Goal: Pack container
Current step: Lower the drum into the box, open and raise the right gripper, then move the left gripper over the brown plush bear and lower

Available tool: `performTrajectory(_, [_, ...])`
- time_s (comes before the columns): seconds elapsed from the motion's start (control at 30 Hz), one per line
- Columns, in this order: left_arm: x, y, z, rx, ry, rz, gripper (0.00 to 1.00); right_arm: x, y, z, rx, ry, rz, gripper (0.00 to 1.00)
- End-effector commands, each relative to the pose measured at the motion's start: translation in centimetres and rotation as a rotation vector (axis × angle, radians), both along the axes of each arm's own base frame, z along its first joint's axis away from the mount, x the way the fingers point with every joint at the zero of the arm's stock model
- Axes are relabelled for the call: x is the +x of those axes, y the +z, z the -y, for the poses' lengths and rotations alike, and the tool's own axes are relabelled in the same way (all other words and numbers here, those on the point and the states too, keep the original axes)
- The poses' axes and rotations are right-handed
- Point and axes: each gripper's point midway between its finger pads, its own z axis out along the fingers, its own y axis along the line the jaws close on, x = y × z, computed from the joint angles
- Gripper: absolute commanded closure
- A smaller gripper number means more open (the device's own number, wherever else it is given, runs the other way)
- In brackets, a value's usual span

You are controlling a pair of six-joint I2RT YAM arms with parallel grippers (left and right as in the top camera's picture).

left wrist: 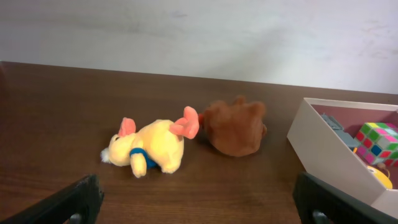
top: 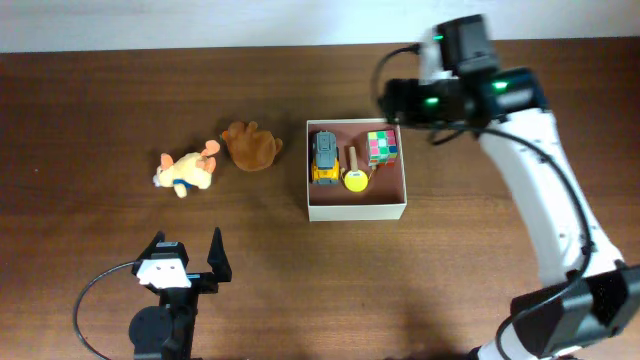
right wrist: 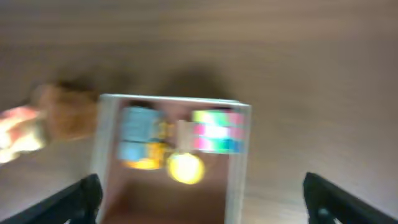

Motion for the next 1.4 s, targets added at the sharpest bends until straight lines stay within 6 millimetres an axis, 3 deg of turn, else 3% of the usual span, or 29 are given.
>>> performTrajectory(0.0, [0.0,0.0,0.1,0.014,-0.009,0.004,0.00,-0.1,-0.4,6.3,-0.123,-0.203,-0.028,0.01])
performTrajectory(0.33, [0.0,0.0,0.1,0.015,-0.009,0.004,0.00,-2.3,-1.6,16.5,-0.125,-0.465,-0.136,0.01])
performTrajectory(0.57, [0.0,0.0,0.1,0.015,-0.009,0.004,0.00,-4.6,-2.6,21.9,-0.081,-0.644,-0.201,0.01])
performTrajectory(0.87, [0.0,0.2,0.0,0.016,-0.002,0.012,0.00,-5.2,-2.7,23.7,-0.060,-0.690,-0.205,0.01])
performTrajectory(0.93, [0.1,2.0,-0.6,0.009,0.030,0.085,0.00,-5.2,-2.7,23.6,-0.060,-0.688,-0.205,0.01])
performTrajectory(0.97, [0.2,3.2,0.2,-0.007,-0.010,0.134,0.01,-5.2,-2.7,23.6,-0.060,-0.688,-0.205,0.01])
performTrajectory(1.03, [-0.5,6.2,3.7,0.062,-0.219,0.264,0.00,-5.2,-2.7,23.6,-0.060,-0.688,-0.205,0.01])
performTrajectory(1.07, [-0.7,6.9,4.5,0.063,-0.268,0.289,0.01,-5.2,-2.7,23.6,-0.060,-0.688,-0.205,0.01])
performTrajectory(1.23, [0.5,7.5,4.4,0.070,-0.269,0.077,0.01,-5.2,-2.7,23.6,-0.060,-0.688,-0.205,0.01])
performTrajectory(1.37, [3.5,9.8,4.3,0.068,-0.279,-0.095,0.00,-5.2,-2.7,23.6,-0.060,-0.688,-0.205,0.01])
